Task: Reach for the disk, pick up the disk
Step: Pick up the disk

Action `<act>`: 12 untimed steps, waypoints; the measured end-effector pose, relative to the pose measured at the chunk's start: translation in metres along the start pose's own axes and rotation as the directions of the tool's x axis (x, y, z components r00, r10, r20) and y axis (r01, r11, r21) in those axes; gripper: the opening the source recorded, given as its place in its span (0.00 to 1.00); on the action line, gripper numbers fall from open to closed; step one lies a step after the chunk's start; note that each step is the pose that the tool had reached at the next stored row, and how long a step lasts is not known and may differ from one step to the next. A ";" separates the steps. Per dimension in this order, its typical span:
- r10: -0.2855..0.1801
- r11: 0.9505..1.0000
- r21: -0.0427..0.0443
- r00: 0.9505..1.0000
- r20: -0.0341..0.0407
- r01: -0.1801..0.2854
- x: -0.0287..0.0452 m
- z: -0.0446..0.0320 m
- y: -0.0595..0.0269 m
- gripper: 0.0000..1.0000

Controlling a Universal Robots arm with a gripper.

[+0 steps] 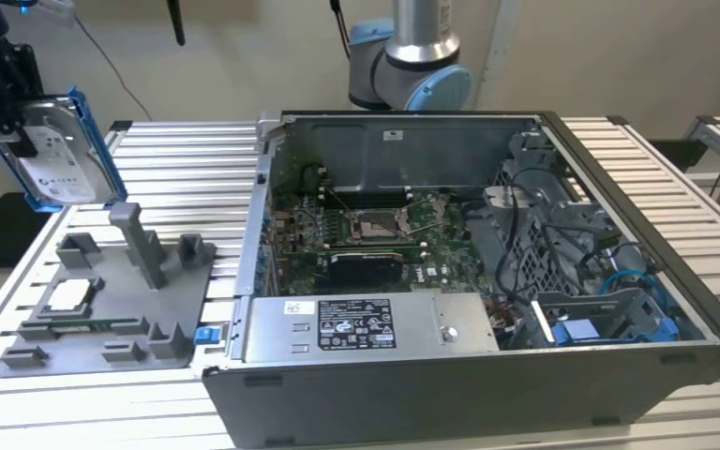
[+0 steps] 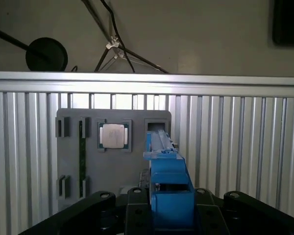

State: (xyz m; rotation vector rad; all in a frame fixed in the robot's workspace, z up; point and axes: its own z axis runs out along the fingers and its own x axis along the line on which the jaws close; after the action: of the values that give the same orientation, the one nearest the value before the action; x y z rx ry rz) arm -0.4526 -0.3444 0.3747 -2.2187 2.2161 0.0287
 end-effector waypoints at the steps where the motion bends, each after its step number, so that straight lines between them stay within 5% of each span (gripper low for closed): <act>1: 0.000 1.000 0.000 1.000 -0.001 0.000 0.0000 -0.0017 0.0000 0.00; 12: 0.000 1.000 0.000 1.000 -0.006 0.000 -0.0004 -0.0206 0.0002 0.00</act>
State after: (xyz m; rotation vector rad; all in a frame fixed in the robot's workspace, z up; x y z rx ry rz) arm -0.4526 -0.3444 0.3953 -2.2218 2.2193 0.0218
